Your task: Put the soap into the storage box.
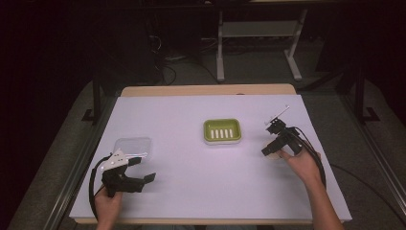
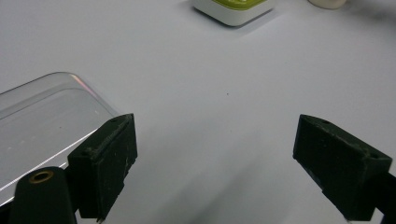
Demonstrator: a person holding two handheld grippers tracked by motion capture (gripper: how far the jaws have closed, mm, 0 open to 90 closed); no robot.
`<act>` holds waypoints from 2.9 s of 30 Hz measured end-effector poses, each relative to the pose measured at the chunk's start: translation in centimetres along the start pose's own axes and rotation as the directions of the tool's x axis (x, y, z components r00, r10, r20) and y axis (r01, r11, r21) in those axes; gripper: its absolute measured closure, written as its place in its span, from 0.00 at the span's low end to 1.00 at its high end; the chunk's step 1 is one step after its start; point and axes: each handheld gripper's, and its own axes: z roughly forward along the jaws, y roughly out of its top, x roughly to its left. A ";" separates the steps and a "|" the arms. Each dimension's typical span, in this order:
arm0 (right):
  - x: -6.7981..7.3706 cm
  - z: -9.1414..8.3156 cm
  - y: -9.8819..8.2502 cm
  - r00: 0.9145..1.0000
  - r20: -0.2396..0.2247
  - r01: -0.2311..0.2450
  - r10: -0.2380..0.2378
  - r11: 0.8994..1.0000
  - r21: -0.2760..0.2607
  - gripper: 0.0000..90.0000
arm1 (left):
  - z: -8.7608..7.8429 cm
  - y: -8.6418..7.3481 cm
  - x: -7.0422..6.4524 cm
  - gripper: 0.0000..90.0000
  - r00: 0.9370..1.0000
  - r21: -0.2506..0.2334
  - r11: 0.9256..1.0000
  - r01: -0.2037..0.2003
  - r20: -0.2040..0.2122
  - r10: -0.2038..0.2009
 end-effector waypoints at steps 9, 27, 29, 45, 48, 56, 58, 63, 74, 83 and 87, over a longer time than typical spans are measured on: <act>0.0 0.4 0.0 1.000 0.009 -0.008 0.008 1.000 0.025 0.22 | 0.0 0.0 0.0 0.14 1.000 -0.007 1.000 0.007 0.001 -0.007; 0.0 0.8 -0.3 1.000 -0.003 -0.027 0.027 0.999 0.029 0.25 | -0.1 0.0 0.0 0.14 1.000 -0.012 1.000 0.014 0.000 -0.014; -0.1 0.8 -0.3 1.000 -0.007 -0.030 0.031 0.999 0.029 0.26 | -0.1 0.0 0.0 0.14 1.000 -0.012 1.000 0.012 -0.002 -0.012; -0.2 -0.8 -0.2 0.998 -0.049 -0.051 0.049 0.998 -0.022 0.26 | -0.1 0.0 0.1 0.14 1.000 -0.015 1.000 0.013 -0.004 -0.013; -0.1 -1.3 -0.1 0.998 -0.054 -0.046 0.044 0.998 -0.036 0.26 | -0.2 0.0 0.1 0.14 1.000 -0.009 1.000 0.011 -0.005 -0.011; 0.5 -2.3 0.8 0.998 -0.051 -0.022 0.019 0.999 -0.049 0.26 | -0.2 0.0 0.1 0.14 1.000 -0.015 1.000 0.018 -0.005 -0.018; 0.5 -2.5 0.9 0.999 -0.050 -0.023 0.020 0.998 -0.054 0.26 | -0.2 0.0 0.1 0.14 1.000 -0.014 1.000 0.019 -0.005 -0.019; 0.7 -2.9 1.4 0.999 -0.051 -0.017 0.014 0.998 -0.055 0.26 | -0.3 0.0 0.1 0.14 1.000 -0.018 1.000 0.021 -0.006 -0.021; 1.1 -3.7 2.7 0.999 -0.049 0.001 -0.004 0.998 -0.063 0.26 | -0.3 0.0 0.2 0.14 1.000 -0.019 1.000 0.015 -0.008 -0.015; 1.5 -3.8 3.8 0.998 -0.058 0.013 -0.017 0.998 -0.063 0.26 | -0.4 0.0 0.2 0.14 1.000 -0.021 1.000 0.018 -0.007 -0.018; 1.7 -3.9 4.3 0.998 -0.064 0.021 -0.025 0.998 -0.066 0.26 | -0.4 0.0 0.2 0.14 1.000 -0.025 0.999 0.023 -0.007 -0.023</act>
